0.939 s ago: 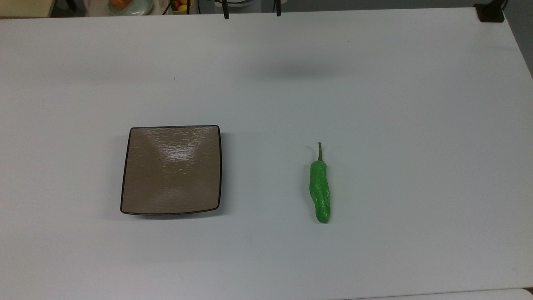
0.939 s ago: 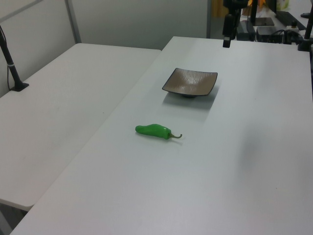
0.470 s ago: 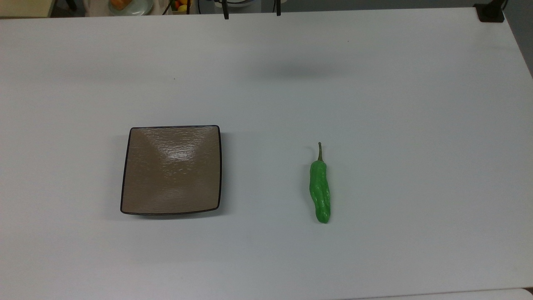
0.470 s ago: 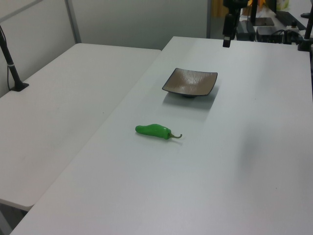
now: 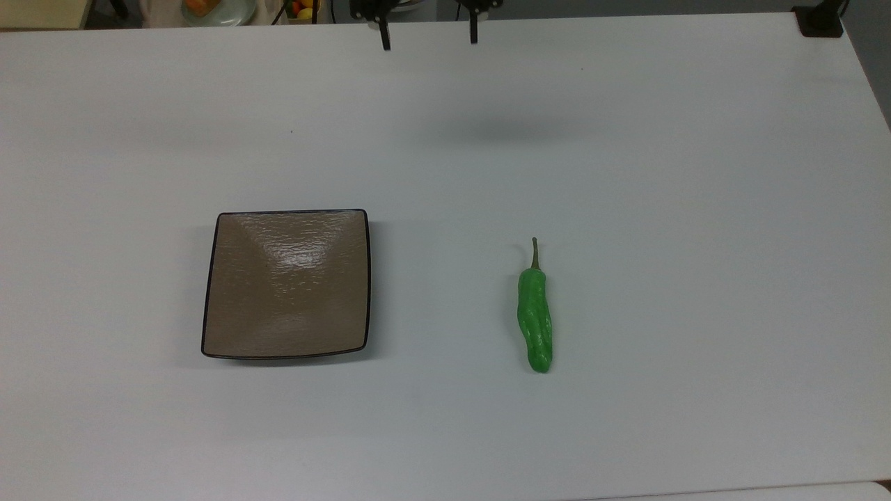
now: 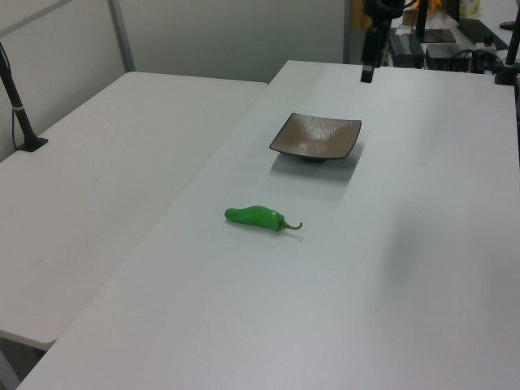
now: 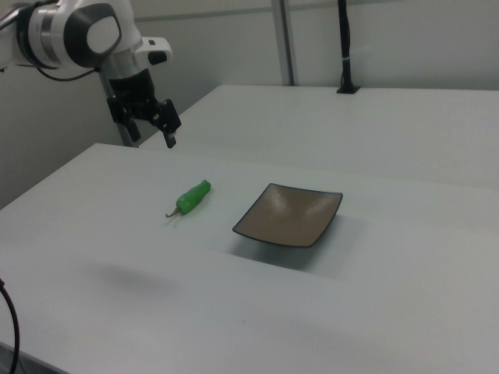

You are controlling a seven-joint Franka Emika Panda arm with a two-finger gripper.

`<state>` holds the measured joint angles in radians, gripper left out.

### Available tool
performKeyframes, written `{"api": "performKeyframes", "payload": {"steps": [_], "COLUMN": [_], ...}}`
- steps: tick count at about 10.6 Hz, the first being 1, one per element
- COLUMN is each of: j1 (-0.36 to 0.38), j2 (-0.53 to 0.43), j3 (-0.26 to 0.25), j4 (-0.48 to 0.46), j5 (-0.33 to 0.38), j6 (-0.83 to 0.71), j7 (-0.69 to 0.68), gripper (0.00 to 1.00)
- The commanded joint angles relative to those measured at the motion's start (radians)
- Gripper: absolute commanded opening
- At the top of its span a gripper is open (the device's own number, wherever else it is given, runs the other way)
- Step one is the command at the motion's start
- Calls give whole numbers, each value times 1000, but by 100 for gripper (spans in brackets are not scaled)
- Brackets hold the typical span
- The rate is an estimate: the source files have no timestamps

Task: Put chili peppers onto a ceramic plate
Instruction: 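Move the gripper down over the green chili pepper, then lower the open gripper around the chili pepper and close it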

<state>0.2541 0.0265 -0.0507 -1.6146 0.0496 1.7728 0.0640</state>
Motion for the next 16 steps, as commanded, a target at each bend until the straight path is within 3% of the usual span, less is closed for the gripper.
{"api": "performKeyframes", "payload": {"steps": [1, 4, 7, 10, 16], "j1": [25, 25, 56, 89, 106], "j2": [84, 231, 387, 522, 665], "j3": [-8, -8, -5, -3, 2], "j4": [88, 270, 398, 462, 456], "j5": [6, 4, 6, 3, -7], "j6": [34, -54, -46, -30, 261], "j7": [11, 109, 223, 258, 327], "gripper": [100, 100, 100, 100, 100]}}
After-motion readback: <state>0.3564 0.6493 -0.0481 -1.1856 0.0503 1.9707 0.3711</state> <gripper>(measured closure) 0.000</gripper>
